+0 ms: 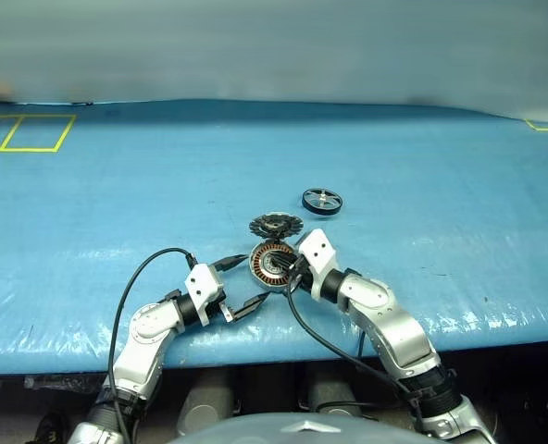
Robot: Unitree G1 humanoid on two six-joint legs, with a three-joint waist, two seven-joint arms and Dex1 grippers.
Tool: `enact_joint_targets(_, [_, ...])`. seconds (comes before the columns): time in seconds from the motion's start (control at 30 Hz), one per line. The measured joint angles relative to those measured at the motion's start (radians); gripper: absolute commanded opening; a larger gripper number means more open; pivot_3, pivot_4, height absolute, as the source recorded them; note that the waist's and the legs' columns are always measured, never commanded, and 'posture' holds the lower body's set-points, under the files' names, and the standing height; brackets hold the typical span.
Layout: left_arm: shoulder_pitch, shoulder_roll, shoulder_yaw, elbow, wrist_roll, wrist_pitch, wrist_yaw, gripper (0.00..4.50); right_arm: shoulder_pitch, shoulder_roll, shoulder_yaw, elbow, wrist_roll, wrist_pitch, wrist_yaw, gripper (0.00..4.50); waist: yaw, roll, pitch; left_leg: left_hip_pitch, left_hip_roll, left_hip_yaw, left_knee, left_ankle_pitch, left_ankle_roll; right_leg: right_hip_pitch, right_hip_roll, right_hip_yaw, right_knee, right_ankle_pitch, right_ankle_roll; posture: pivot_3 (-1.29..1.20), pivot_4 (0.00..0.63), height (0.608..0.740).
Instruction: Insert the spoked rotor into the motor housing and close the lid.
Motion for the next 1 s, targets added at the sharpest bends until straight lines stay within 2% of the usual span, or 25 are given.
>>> enact_joint_targets(0.43, [0.000,0.001,0.000,0.000,0.000,0.000,0.001,4.50,0.014,-0.015,0.004,-0.021,-0.004,0.007,0.008,0.04,0.000,0.000,0.000,0.000,0.000,0.000,0.000,0.000,0.000,0.000,0.000,0.000,0.000,-0.001,0.002,0.00,0.150,0.740])
enact_joint_targets(1.0, [0.000,0.010,0.000,0.000,0.000,0.000,0.004,4.50,-0.018,-0.081,0.086,-0.033,-0.122,-0.032,0.011,0.04,-0.001,0.000,0.000,0.001,0.000,0.000,0.000,0.000,-0.001,0.001,-0.001,-0.001,0.000,-0.001,0.002,0.00,0.150,0.740])
